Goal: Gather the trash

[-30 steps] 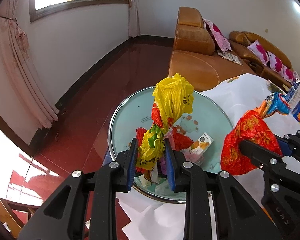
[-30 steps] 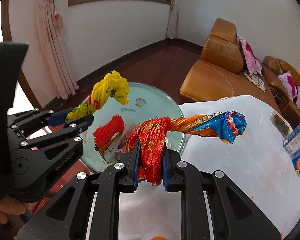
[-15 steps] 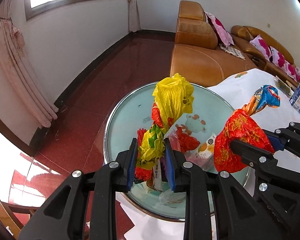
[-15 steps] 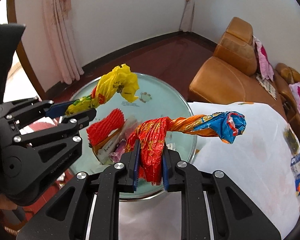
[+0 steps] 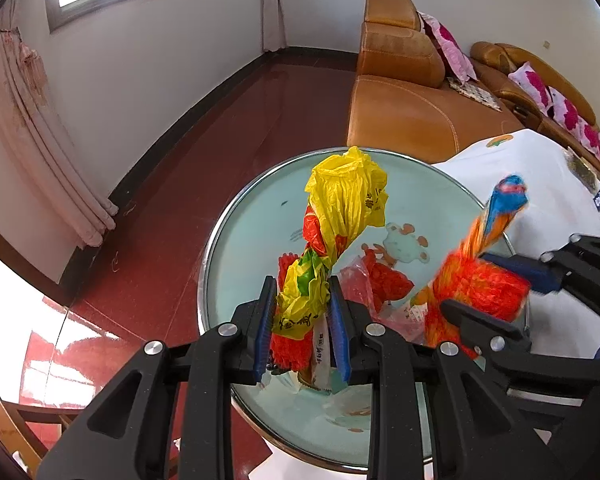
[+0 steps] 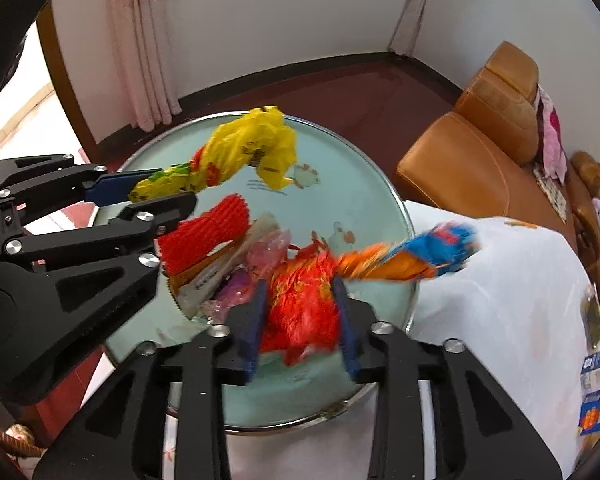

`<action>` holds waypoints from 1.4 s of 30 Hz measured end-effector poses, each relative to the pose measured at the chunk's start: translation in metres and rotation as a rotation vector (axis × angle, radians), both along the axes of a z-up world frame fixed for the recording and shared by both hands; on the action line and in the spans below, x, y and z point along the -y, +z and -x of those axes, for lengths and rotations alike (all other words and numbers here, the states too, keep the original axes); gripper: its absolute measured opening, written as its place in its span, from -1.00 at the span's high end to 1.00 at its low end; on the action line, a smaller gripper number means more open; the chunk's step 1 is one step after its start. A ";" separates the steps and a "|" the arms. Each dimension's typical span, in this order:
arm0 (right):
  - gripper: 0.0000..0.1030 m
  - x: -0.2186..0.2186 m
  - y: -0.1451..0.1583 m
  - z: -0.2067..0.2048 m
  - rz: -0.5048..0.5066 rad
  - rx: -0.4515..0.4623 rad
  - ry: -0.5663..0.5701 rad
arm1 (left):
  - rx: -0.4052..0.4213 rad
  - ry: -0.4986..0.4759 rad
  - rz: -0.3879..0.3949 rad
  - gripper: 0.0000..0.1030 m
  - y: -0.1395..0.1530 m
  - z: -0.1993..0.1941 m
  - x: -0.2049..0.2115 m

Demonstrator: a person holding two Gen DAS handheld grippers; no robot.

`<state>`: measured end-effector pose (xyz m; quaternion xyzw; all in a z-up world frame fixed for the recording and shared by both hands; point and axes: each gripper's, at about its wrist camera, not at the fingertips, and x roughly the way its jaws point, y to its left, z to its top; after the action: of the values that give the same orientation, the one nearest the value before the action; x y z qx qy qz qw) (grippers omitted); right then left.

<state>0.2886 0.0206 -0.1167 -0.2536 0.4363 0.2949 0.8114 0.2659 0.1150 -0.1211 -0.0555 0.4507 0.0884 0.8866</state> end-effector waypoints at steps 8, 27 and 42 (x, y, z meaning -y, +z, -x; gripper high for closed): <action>0.10 0.015 0.007 0.002 -0.038 0.005 -0.021 | -0.009 -0.003 0.009 0.49 -0.003 -0.001 0.003; -0.08 0.074 0.047 0.008 -0.190 0.062 -0.255 | -0.051 -0.022 -0.056 -0.40 -0.011 -0.011 0.019; -0.64 0.112 0.058 0.022 -0.295 0.056 -0.513 | -0.045 0.026 -0.055 -0.83 0.011 0.022 0.027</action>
<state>0.2668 -0.0913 -0.0590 -0.0223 0.4159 0.1332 0.8993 0.2438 0.0882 -0.1105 -0.0350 0.4670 0.1135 0.8762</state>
